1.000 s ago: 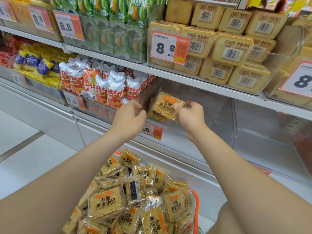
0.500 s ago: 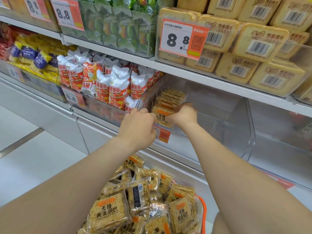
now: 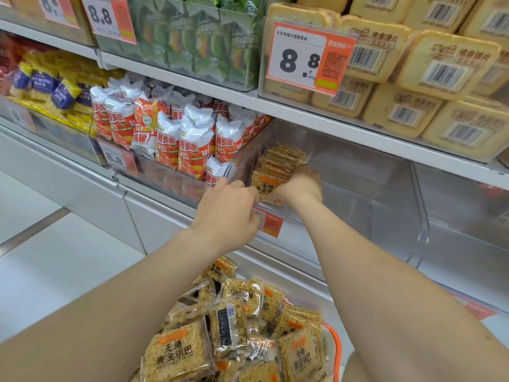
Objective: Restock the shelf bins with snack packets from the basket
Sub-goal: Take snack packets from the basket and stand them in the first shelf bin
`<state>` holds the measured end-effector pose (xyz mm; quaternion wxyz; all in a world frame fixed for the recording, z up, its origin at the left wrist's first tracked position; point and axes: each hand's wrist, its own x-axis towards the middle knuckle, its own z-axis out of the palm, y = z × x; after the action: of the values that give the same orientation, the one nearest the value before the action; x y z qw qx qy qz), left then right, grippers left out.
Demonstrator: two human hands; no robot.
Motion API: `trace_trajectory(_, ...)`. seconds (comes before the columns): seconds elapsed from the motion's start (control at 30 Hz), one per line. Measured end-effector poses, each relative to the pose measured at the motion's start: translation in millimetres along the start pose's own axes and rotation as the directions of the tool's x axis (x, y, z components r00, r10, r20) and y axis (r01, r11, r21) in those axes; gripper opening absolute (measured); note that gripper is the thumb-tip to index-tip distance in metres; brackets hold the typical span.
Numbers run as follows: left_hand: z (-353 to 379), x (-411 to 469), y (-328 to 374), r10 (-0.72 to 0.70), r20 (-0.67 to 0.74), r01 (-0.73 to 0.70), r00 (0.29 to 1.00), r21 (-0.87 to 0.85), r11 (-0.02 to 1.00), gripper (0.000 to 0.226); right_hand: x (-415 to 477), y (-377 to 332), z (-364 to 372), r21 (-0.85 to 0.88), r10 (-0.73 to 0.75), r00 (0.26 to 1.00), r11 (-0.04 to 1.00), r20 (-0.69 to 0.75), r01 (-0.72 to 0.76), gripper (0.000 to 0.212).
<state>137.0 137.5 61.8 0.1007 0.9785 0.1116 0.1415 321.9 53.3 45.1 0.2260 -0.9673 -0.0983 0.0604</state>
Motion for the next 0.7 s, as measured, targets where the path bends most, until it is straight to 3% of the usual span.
trace_trajectory(0.2, -1, -1, 3, -0.013, 0.014, 0.013, 1.000, 0.008, 1.000, 0.030, 3, -2, 3, -0.020, -0.039, 0.996, 0.999, 0.079, 0.040, 0.040)
trace_trajectory(0.4, -2, 0, 1, -0.013, 0.004, 0.013, 1.000, -0.032, 0.999, 0.025, -1, 13, -5, 0.098, -0.050, 0.993, 0.994, 0.105, 0.040, 0.050)
trace_trajectory(0.53, -6, -1, 0, -0.035, -0.038, 0.031, 0.999, -0.101, 0.994, 0.030, -4, 20, -9, 0.081, -0.040, 0.994, 0.996, 0.103, 0.032, 0.051)
trace_trajectory(0.63, -16, -2, -2, -0.100, -0.008, 0.099, 0.995, -0.087, 0.991, 0.023, -18, 20, -17, 0.053, -0.015, 0.998, 0.999, 0.066, 0.012, 0.062)
trace_trajectory(0.7, -21, -5, -3, -0.147, 0.022, 0.148, 0.989, -0.091, 0.985, 0.020, -33, 16, -24, 0.045, -0.078, 0.996, 0.996, -0.053, 0.080, 0.052)
